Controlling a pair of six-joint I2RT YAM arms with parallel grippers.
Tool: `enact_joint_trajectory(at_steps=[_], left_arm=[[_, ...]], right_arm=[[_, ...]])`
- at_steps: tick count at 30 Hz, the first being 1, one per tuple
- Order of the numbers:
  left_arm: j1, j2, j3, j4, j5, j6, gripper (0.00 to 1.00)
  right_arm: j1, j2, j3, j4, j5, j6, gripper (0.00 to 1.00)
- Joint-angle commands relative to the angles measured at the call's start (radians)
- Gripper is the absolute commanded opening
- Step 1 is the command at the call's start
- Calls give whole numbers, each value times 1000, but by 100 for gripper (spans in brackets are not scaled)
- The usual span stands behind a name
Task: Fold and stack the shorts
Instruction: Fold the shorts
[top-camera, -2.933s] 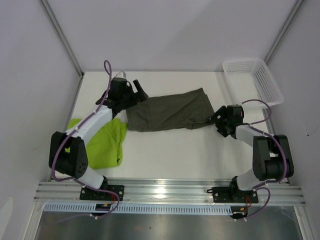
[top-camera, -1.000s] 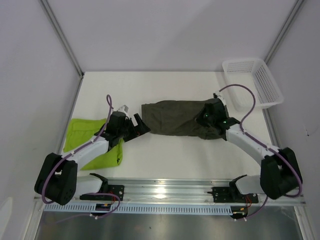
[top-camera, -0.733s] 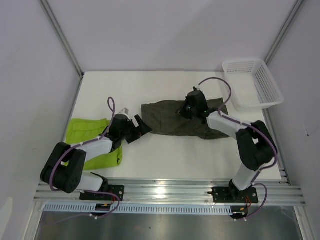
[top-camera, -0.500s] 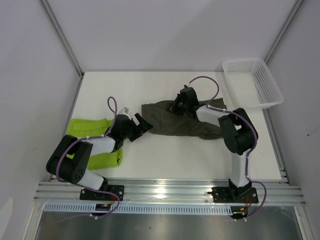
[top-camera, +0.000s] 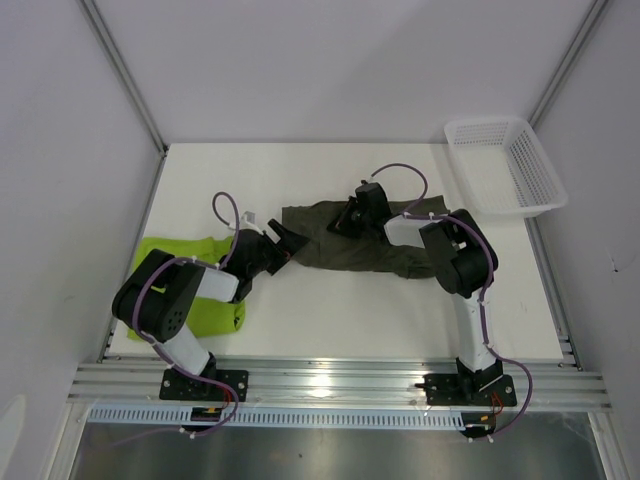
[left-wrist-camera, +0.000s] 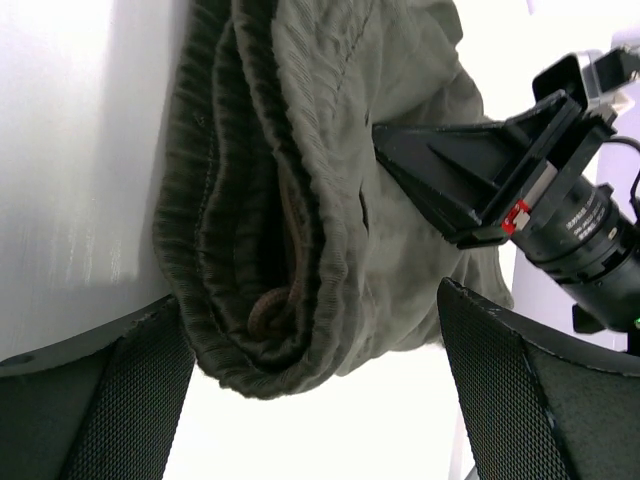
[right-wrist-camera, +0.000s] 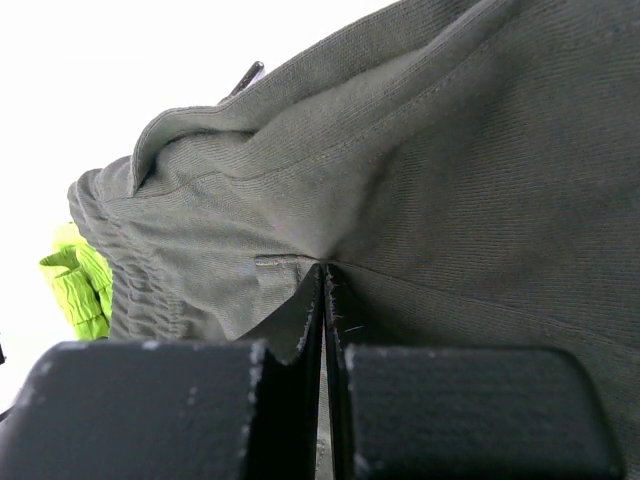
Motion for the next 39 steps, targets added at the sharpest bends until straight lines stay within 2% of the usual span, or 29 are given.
enact_joint_trajectory(at_steps=[1,7,12,15,20,22,25,28,29,31,35,39], left_arm=[[-9,31,-31,-37,-99,-10,99],[-7,68,-31,-4,-126,10,99],[-7,61,-56,61,-203,34,99],[-3,52,-15,-22,-183,88,99],[7,58,14,-37,-79,161,98],[7,81,27,-31,-38,169,92],[8,129,59,-16,-21,163,74],[8,134,58,7,-43,166,62],[8,127,58,6,-53,171,56],[8,98,56,-4,-73,197,53],[7,17,57,-46,-113,276,36],[4,-55,62,-132,-99,289,18]], right_arm=[[11,25,-19,-30,-4,-26,0],[13,14,-42,-29,-21,-35,0],[13,-4,-68,-36,-17,-53,0],[13,-9,-71,-53,-11,-73,0],[10,-17,-80,-59,-18,-107,0],[10,-15,-85,-58,-20,-109,0],[13,-21,-98,-46,-21,-110,0],[18,-24,-104,-52,-20,-118,0],[18,-31,-108,-52,-20,-119,0],[28,-34,-114,-52,-18,-127,0],[48,-40,-114,-56,-18,-136,0],[51,-57,-98,-67,-12,-158,3]])
